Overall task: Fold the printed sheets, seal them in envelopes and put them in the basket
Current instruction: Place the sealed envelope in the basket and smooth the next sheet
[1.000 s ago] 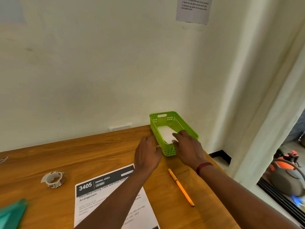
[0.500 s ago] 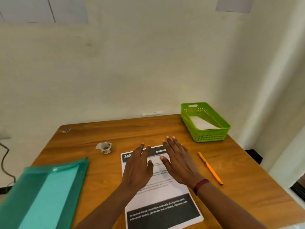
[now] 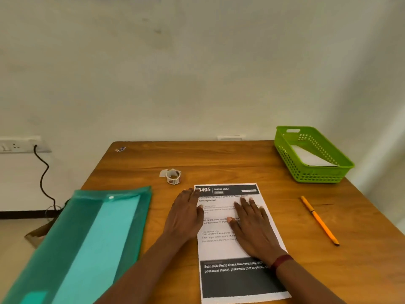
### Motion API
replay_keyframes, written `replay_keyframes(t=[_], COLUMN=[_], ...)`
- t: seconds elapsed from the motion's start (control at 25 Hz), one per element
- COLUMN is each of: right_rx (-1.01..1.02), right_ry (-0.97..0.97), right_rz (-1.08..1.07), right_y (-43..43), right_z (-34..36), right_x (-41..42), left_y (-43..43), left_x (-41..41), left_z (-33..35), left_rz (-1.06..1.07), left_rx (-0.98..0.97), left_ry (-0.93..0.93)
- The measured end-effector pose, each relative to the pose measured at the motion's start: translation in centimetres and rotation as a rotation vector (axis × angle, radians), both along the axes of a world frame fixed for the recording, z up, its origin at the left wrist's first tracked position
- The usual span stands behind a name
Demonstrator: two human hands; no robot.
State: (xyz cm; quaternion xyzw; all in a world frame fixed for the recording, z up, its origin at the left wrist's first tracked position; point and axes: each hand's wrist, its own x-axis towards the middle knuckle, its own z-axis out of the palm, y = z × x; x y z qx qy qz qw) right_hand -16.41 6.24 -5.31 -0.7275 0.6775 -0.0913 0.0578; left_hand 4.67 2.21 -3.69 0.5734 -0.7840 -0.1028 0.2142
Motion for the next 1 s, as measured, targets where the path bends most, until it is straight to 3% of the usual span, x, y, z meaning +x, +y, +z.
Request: replay_keyframes(t=[0.28,0.48,0.56,0.8,1.0], right_rx=[-0.016,-0.029,-0.056,0.23,0.176], right_ry=[0.018,-0.114,-0.048,0.193,0.349], right_rz=[-0.075,-0.048,0.0,0.067,0.16], right_y=[0.8,-0.2,-2.2,-7.8,-8.6], right_z=[-0.3,1.7,3.6,6.3,6.9], right_x=[1.8,0.8,-1.0,-4.0,-2.7], left_y=[-3.5,-6.6,-7.2,-7.3,-6.5], left_x=[-0.6,-1.3,-1.8,-3.4,-2.7], left_z=[1.6,3.6,4.0,4.5,4.2], left_rz=[-0.035,-0.109,-0.118,-0.132,-0.077], left_rx=[0.145,0.3,0.289,0.29,0.191], left_ry=[-0.139,-0.321,-0.41,-0.533,-0.533])
